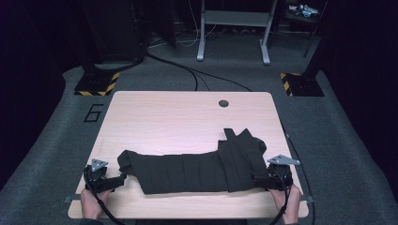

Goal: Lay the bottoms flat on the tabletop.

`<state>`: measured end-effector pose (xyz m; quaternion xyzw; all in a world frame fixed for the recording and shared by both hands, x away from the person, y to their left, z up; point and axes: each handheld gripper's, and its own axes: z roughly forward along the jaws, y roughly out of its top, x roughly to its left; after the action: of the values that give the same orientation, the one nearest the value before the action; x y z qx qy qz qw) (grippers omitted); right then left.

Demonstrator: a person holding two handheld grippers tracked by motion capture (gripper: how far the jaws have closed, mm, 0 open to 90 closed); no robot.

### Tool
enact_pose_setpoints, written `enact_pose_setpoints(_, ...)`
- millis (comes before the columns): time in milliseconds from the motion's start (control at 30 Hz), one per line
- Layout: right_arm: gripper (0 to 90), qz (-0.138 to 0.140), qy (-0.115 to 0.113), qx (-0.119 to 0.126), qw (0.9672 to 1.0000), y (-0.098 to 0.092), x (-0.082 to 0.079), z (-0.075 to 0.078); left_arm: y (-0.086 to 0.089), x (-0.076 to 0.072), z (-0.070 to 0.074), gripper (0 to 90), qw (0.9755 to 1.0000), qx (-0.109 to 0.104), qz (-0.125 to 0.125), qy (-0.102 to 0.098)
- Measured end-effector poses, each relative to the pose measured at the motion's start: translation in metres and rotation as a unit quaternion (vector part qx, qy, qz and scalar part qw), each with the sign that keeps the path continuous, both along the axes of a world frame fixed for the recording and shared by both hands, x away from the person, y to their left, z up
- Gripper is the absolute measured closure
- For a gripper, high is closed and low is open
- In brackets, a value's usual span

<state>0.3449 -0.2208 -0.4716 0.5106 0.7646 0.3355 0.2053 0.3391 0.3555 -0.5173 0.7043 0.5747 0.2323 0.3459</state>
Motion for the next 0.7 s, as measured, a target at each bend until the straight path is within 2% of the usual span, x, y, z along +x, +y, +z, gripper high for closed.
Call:
enact_pose_setpoints(33, 10.3, -0.002, 0.002, 0.0, 1.0, 0.0, 0.0, -0.001, -0.003, -0.003, 0.002, 6.8, 0.9999, -0.004, -0.01, -0.001)
enact_pose_setpoints(67, 10.3, -0.002, 0.002, 0.0, 1.0, 0.0, 0.0, -0.001, -0.003, -0.003, 0.002, 6.2, 0.9999, -0.004, -0.01, -0.001)
enact_pose_setpoints(100, 11.7, -0.001, 0.005, 0.004, 1.0, 0.0, -0.002, -0.002, -0.01, -0.008, 0.006, 5.8, 0.9995, -0.015, -0.026, -0.008)
enact_pose_setpoints(133, 12.5, 0.0, 0.004, 0.001, 1.0, -0.001, -0.003, -0.003, -0.01, -0.008, 0.006, 5.8, 0.9995, -0.015, -0.026, -0.008)
enact_pose_setpoints(167, 12.6, 0.003, 0.005, 0.003, 1.0, -0.002, -0.004, -0.004, -0.016, -0.012, 0.007, 5.7, 0.9988, -0.02, -0.041, -0.017)
enact_pose_setpoints(200, 12.5, 0.006, 0.007, 0.006, 0.9999, -0.003, -0.005, -0.005, -0.016, -0.012, 0.007, 5.3, 0.9988, -0.02, -0.041, -0.017)
enact_pose_setpoints(233, 12.6, 0.006, 0.008, 0.013, 0.9999, -0.004, -0.005, -0.006, -0.02, -0.015, 0.008, 5.2, 0.998, -0.036, -0.049, -0.015)
enact_pose_setpoints(300, 12.7, 0.007, 0.011, 0.026, 0.9996, -0.006, -0.007, -0.007, -0.025, -0.017, 0.009, 4.9, 0.9974, -0.041, -0.056, -0.018)
enact_pose_setpoints(367, 12.9, 0.009, 0.006, 0.023, 0.9997, -0.008, -0.009, -0.007, -0.03, -0.018, 0.01, 4.9, 0.9966, -0.046, -0.066, -0.02)
enact_pose_setpoints(400, 13.0, 0.008, 0.008, 0.025, 0.9996, -0.009, -0.011, -0.007, -0.034, -0.019, 0.009, 5.0, 0.9962, -0.046, -0.069, -0.025)
enact_pose_setpoints(500, 14.1, 0.004, 0.004, 0.026, 0.9996, -0.015, -0.014, -0.009, -0.045, -0.02, 0.01, 9.9, 0.9946, -0.044, -0.092, -0.019)
enact_pose_setpoints(533, 14.4, 0.001, 0.003, 0.028, 0.9996, -0.017, -0.015, -0.011, -0.045, -0.02, 0.01, 10.5, 0.9946, -0.044, -0.092, -0.019)
enact_pose_setpoints(567, 14.8, -0.001, 0.0, 0.028, 0.9996, -0.018, -0.016, -0.012, -0.051, -0.021, 0.01, 10.8, 0.9936, -0.041, -0.104, -0.016)
enact_pose_setpoints(600, 14.8, -0.001, 0.0, 0.028, 0.9996, -0.018, -0.016, -0.012, -0.051, -0.021, 0.01, 12.0, 0.9936, -0.041, -0.104, -0.016)
enact_pose_setpoints(633, 15.6, -0.002, 0.002, 0.037, 0.9993, -0.021, -0.018, -0.014, -0.057, -0.021, 0.009, 13.0, 0.9925, -0.038, -0.116, -0.013)
enact_pose_setpoints(667, 16.3, -0.001, 0.006, 0.037, 0.9993, -0.021, -0.017, -0.015, -0.057, -0.021, 0.009, 13.1, 0.9925, -0.038, -0.116, -0.013)
enact_pose_setpoints(700, 18.4, 0.002, 0.004, 0.038, 0.9992, -0.021, -0.018, -0.016, -0.062, -0.02, 0.007, 14.2, 0.9914, -0.033, -0.126, -0.007)
